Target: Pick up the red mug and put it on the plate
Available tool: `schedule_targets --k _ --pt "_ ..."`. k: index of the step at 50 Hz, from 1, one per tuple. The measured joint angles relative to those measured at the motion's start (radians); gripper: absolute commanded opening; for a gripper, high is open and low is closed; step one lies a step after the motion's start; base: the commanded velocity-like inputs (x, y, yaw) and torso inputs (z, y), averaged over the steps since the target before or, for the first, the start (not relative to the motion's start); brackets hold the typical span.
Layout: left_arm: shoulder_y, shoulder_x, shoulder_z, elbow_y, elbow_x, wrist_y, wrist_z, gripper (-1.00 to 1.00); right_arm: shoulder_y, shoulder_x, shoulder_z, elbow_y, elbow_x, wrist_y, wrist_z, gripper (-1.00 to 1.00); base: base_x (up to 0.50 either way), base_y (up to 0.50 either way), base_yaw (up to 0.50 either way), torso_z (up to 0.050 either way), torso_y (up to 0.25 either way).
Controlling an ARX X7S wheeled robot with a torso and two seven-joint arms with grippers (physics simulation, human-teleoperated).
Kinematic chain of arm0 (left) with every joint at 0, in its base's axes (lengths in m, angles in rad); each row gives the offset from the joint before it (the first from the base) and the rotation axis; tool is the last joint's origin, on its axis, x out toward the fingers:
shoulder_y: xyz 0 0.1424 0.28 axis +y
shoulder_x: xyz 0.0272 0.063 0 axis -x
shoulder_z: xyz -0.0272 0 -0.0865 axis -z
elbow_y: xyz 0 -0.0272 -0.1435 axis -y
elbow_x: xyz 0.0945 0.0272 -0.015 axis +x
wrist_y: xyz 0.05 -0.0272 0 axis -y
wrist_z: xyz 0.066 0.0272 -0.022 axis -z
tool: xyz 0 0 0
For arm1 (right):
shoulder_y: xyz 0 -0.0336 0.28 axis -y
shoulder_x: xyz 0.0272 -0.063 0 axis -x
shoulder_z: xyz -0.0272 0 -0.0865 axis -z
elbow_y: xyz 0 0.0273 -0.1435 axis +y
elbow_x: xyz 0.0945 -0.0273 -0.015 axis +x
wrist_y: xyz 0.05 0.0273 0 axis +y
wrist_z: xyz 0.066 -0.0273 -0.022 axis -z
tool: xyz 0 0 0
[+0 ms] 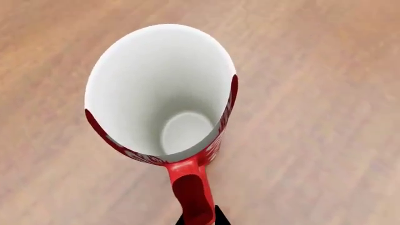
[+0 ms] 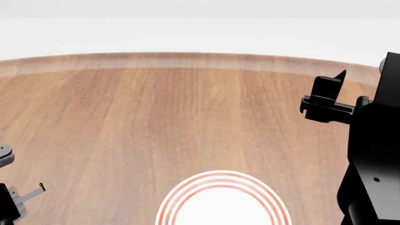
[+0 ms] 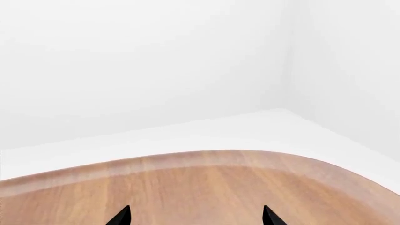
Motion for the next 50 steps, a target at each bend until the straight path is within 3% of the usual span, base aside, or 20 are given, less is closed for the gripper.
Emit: schedule_targets --k 27,50 --pt "0.202 0.125 0.276 0.658 0.078 -0.312 0.315 -1.00 0.005 0.002 -0.003 0.004 0.009 -0.001 0.005 1.00 0.00 0.00 0.00 0.000 0.000" --pt "0.288 0.148 0.533 0.955 0.054 -0.435 0.521 -1.00 0.006 0.003 -0.009 0.012 0.017 -0.006 0.007 1.00 0.00 0.00 0.00 0.000 0.000"
